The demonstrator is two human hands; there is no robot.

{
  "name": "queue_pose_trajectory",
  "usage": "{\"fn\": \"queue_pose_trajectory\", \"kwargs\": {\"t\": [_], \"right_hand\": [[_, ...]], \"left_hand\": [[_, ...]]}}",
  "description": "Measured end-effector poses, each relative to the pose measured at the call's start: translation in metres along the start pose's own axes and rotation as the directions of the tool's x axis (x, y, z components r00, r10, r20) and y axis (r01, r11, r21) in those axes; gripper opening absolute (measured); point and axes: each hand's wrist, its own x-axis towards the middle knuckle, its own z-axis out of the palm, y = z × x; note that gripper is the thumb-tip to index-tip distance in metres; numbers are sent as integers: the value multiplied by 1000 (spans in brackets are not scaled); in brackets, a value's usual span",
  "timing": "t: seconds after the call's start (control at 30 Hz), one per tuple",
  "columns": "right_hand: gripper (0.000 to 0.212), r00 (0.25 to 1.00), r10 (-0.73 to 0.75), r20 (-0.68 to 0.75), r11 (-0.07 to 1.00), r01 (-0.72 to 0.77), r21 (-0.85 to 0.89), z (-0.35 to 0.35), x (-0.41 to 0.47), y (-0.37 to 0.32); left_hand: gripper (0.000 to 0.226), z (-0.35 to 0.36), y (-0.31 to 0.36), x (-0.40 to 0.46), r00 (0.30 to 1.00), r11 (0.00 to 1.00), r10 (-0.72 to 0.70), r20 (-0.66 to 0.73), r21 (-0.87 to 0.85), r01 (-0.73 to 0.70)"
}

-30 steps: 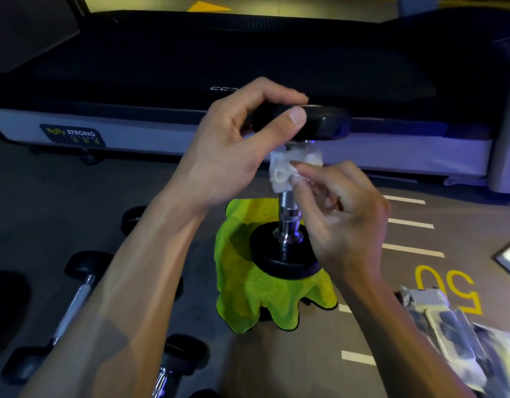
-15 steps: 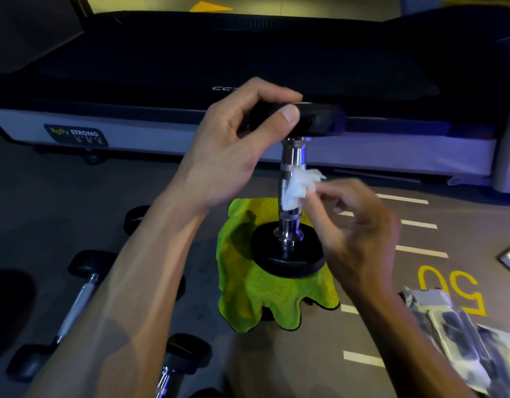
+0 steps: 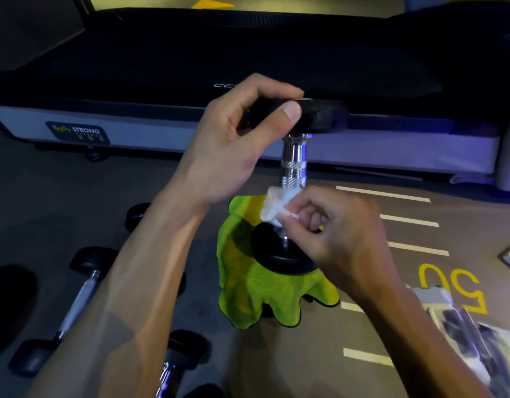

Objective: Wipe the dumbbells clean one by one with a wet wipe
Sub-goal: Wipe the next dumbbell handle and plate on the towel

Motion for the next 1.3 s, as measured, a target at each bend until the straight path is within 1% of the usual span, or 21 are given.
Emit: {"fn": "queue_pose_trajectory", "kwargs": {"t": [0.07, 0.1, 0.17, 0.23, 0.33, 0.4, 0.47, 0.57, 0.67, 0.73, 0.83, 1.0, 1.07, 1.2, 1.27, 1.3], "right_hand": [[16, 999, 16, -51, 1000, -15, 15, 2, 6, -7], [18, 998, 43, -47, 999, -42, 22, 4, 6, -9], [24, 989, 147, 18, 989, -147, -2, 9, -1, -9], [26, 956, 277, 97, 961, -275, -28, 7, -5, -6], [26, 911, 370, 181, 928, -355, -109, -4, -1, -2], [27, 886, 420, 197, 908, -406, -107, -13, -2, 0], [26, 877, 441, 191, 898, -430, -96, -21, -5, 2], [23, 898, 416, 144, 907, -398, -142, -18, -8, -4], [26, 947, 311, 77, 946, -301, -116, 3, -12, -16], [28, 958, 281, 63, 956, -273, -106, 10, -13, -18], [28, 947, 307, 88, 951, -302, -74, 0, -15, -9], [22, 926, 326, 191, 945, -313, -95, -17, -7, -5], [20, 938, 310, 156, 950, -302, -78, -12, -6, -7], [18, 974, 226, 19, 974, -226, 1, 5, -17, -11], [19, 982, 189, 24, 982, -189, 15, 10, -22, -9], [21, 985, 169, 36, 985, -169, 14, 11, -23, -7]], "left_hand": [[18, 1, 1, 1, 1000, 1000, -2, -2, 7, 2], [18, 1, 1, 2, 1000, 1000, -2, -5, 13, 2], [17, 0, 1, 2, 1000, 1000, -2, 0, 13, 2], [18, -3, 1, 1, 1000, 1000, -2, 15, 8, 2], [19, -5, -1, -3, 999, 1000, 16, 28, 24, -17], [19, -7, -2, -3, 999, 999, 23, 27, 26, -23], [20, -8, -3, -3, 999, 999, 23, 26, 31, -24], [19, -4, -1, -4, 999, 999, 23, 39, 24, -24], [17, 1, 1, -4, 998, 999, 41, 46, 0, -41], [19, 1, 1, -4, 998, 999, 49, 51, 2, -49], [22, -6, -2, -4, 998, 999, 38, 52, 6, -38], [23, -14, -8, -4, 999, 999, 16, 50, -43, -14], [22, -13, -11, -4, 998, 996, -1, 58, -90, 6], [20, -14, -8, -2, 996, 976, -82, 43, -197, 89], [14, -18, -7, -3, 994, 966, -108, 22, -236, 110], [8, -20, -7, -4, 994, 965, -105, 15, -239, 105]]}}
